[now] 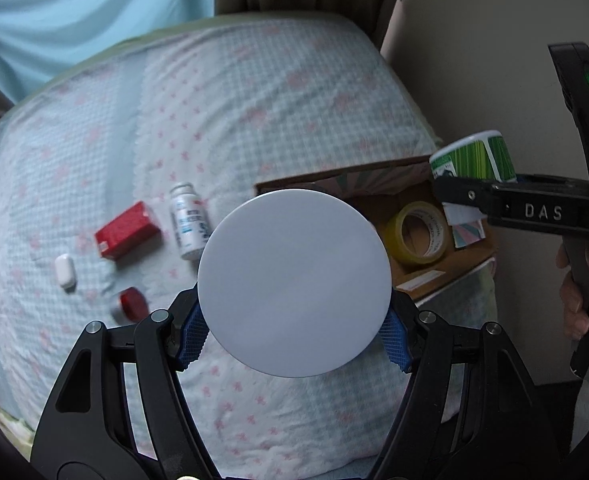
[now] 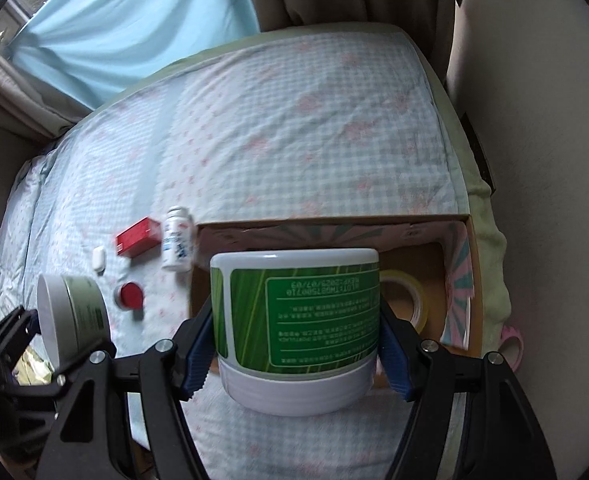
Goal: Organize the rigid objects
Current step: 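Carry both jars with both tools over the cardboard box, then open both tools to drop the two jars into the box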
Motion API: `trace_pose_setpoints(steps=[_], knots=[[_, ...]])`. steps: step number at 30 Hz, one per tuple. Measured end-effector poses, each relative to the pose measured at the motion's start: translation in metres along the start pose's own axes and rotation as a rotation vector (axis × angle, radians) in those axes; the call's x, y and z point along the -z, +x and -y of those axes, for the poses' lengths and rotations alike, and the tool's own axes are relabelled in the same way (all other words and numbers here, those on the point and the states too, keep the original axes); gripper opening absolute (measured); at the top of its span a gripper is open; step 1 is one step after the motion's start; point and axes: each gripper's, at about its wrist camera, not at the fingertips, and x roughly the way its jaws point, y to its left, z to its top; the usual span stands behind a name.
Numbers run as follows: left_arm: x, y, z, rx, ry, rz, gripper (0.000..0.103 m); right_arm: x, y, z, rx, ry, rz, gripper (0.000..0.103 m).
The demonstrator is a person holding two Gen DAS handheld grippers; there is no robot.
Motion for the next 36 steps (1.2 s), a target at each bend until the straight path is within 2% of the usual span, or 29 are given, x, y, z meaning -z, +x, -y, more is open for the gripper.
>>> trace_pose_setpoints(steps=[7,13,20,23,24,25,26,27,30,36], knots=[[-0.018,0.083,0.032,-0.003,0.053,-0.093,0.068,-0.014,0.056,0.03,-0.037,0.0,-0.018,0.066],[-0.011,0.143,0.042,-0.012,0.081,-0.176,0.068,-0.012,0.103,0.034,-0.076,-0.031,-0.022,0.066],[-0.002,0.165,0.049,-0.029,0.129,-0.225,0.068,-0.009,0.125,0.044,-0.097,0.016,-0.038,0.066],[-0.004,0.168,0.051,0.006,0.12,-0.217,0.068,-0.015,0.137,0.047,-0.099,0.033,-0.081,0.067],[-0.003,0.168,0.051,0.01,0.119,-0.218,0.071,-0.016,0.139,0.046,-0.09,0.037,-0.092,0.067],[-0.003,0.168,0.051,0.013,0.117,-0.217,0.079,-0.016,0.138,0.046,-0.083,0.04,-0.083,0.074],[-0.004,0.165,0.051,0.016,0.117,-0.2,0.103,-0.016,0.134,0.046,-0.073,0.042,-0.056,0.093],[-0.005,0.16,0.051,0.015,0.121,-0.177,0.103,-0.016,0.127,0.045,-0.075,0.036,-0.019,0.103],[-0.004,0.149,0.049,0.033,0.124,-0.153,0.103,-0.015,0.114,0.047,-0.077,0.024,0.021,0.103],[0.001,0.141,0.039,0.043,0.082,-0.171,0.103,-0.005,0.116,0.054,-0.043,0.042,-0.031,0.103]])
